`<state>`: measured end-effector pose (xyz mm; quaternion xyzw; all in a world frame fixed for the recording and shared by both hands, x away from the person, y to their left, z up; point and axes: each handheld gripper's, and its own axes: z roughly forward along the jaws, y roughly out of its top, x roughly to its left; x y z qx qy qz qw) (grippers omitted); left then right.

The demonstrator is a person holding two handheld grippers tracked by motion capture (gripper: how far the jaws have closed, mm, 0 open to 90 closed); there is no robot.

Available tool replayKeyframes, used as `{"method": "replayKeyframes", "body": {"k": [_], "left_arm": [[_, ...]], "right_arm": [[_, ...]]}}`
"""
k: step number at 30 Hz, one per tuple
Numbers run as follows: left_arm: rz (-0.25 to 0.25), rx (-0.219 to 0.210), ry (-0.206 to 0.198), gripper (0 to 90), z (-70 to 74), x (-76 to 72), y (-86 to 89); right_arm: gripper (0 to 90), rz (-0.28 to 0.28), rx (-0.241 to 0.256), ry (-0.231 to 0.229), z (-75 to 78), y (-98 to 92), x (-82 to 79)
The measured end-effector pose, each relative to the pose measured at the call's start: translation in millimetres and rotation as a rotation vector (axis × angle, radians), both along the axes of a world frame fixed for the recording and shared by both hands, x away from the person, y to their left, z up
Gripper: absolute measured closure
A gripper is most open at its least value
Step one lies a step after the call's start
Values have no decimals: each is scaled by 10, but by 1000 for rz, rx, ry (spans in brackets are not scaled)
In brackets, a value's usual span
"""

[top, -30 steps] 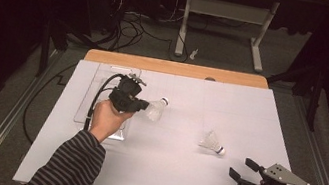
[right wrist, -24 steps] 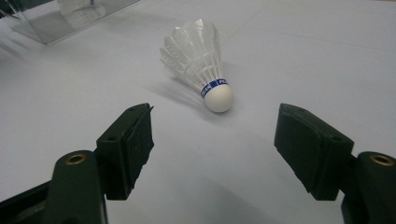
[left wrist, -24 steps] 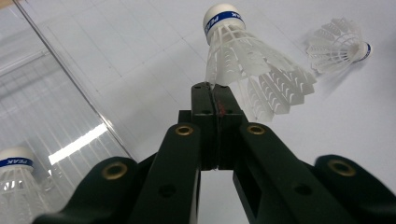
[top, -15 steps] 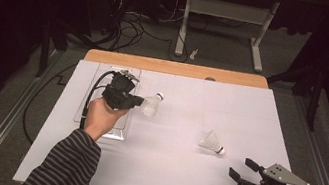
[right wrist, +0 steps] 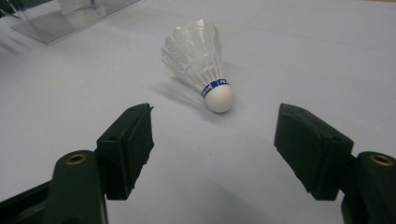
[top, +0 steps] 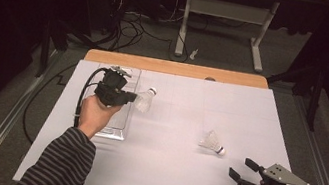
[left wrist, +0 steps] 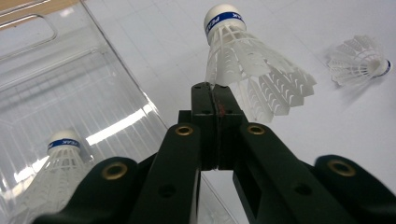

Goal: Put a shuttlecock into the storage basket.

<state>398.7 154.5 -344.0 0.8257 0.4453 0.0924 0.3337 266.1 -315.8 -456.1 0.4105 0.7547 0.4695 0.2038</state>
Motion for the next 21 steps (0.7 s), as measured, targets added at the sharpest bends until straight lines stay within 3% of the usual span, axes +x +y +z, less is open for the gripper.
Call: {"method": "replayKeyframes", "body": {"k": [21], "left_arm": [[69, -14, -9, 897, 27, 37, 221]], "right_arm": [[287, -2, 1, 3, -1, -1, 1]]}}
